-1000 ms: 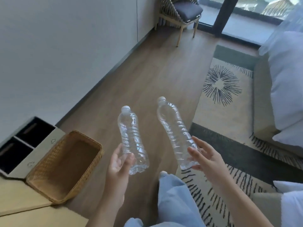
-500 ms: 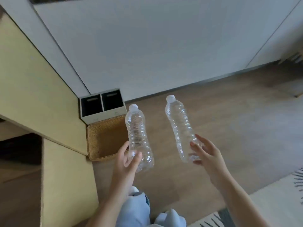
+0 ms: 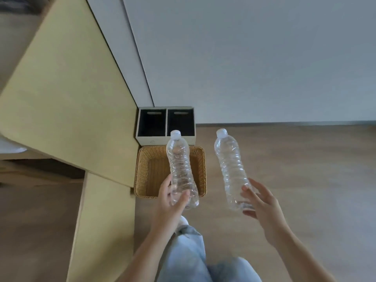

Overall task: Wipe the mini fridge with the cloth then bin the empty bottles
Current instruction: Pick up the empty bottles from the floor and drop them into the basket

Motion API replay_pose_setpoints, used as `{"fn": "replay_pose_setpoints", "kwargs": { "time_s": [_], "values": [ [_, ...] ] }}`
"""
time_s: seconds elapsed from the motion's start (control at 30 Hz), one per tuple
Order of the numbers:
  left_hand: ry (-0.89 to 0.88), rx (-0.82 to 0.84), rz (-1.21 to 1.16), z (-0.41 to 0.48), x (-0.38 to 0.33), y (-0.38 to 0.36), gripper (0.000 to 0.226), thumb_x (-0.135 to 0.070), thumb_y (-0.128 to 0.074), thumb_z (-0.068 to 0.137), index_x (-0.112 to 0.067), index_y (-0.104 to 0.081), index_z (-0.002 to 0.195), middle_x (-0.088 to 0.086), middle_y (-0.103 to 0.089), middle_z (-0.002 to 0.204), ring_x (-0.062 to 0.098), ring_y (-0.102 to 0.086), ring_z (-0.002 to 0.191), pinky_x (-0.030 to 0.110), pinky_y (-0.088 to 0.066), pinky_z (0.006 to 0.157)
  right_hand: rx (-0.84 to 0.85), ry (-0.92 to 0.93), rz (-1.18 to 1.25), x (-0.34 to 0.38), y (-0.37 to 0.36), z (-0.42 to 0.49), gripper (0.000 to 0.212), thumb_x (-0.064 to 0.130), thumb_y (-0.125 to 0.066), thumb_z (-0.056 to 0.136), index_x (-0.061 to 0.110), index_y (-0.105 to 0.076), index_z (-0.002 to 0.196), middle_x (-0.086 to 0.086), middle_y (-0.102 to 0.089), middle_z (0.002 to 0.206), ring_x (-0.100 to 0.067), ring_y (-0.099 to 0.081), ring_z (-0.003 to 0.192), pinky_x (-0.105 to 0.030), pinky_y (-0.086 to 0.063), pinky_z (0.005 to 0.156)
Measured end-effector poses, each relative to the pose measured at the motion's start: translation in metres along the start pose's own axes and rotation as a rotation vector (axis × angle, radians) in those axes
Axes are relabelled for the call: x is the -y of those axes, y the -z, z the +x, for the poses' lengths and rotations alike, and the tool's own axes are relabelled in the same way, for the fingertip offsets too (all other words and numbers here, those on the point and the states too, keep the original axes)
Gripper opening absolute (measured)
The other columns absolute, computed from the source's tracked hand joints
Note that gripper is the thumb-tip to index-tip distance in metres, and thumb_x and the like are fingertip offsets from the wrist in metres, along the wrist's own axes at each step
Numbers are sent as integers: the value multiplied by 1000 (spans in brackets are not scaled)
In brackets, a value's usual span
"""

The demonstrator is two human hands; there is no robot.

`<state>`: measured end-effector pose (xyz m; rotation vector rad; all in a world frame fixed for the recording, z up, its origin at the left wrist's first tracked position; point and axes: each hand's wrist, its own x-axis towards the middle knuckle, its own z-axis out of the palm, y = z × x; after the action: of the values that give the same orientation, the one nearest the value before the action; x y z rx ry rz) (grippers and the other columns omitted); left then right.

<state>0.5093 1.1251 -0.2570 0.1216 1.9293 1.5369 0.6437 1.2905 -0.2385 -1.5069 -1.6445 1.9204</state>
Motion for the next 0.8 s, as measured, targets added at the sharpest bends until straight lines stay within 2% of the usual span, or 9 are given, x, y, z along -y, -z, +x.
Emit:
{"fn": "replay_pose_setpoints", "kwargs": {
  "time_s": [0.17,0.23,0.37,0.43,0.53,0.67,0.8],
  "values": [
    [60,-81,-10,75,14,3,56,-31,-66,83,-30,-40,132,-9,-54,115,-18,-55,90,4,-43,63,61,-41,-50,-12,-49,77,28,25,-59,87,27,-55,114,-6,-66,84,-16,-63,69,-25,-48,59],
    [129,-122,-50,102,28,2,52,-27,-64,85,-31,-39,130,-5,-55,117,-10,-56,93,4,-43,61,84,-79,-73,-26,-68,105,24,23,-58,87,26,-55,111,-5,-66,81,-16,-63,68,-23,-51,56],
    [242,-231,-122,151,73,-2,54,-27,-63,85,-29,-39,133,-5,-52,122,-6,-51,95,5,-44,61,122,-171,-109,-73,-96,166,29,25,-57,87,22,-54,116,-8,-67,85,-30,-65,81,-41,-52,70],
    [302,-298,-178,169,100,-3,56,-29,-63,84,-29,-38,134,-6,-50,123,-1,-52,101,11,-43,72,143,-207,-142,-99,-107,198,27,26,-57,87,24,-55,115,-8,-67,86,-32,-65,82,-45,-51,73],
    [372,-353,-242,194,147,-4,58,-36,-65,80,-34,-40,132,-6,-50,129,10,-49,115,28,-37,90,170,-222,-171,-134,-126,241,23,30,-58,87,28,-57,110,-7,-68,86,-28,-65,76,-35,-50,61],
    [441,-388,-236,227,207,-7,86,-56,-73,60,-30,-39,135,-4,-47,134,11,-47,119,35,-38,96,187,-246,-210,-187,-148,295,26,34,-56,88,27,-56,113,-4,-68,87,-26,-65,76,-32,-50,58],
    [509,-378,-174,258,273,-10,86,-62,-70,62,-29,-39,136,-1,-45,138,14,-47,120,43,-39,101,212,-265,-280,-252,-167,337,30,42,-52,88,28,-53,114,0,-66,98,-23,-65,85,-40,-55,70]
  ]
}}
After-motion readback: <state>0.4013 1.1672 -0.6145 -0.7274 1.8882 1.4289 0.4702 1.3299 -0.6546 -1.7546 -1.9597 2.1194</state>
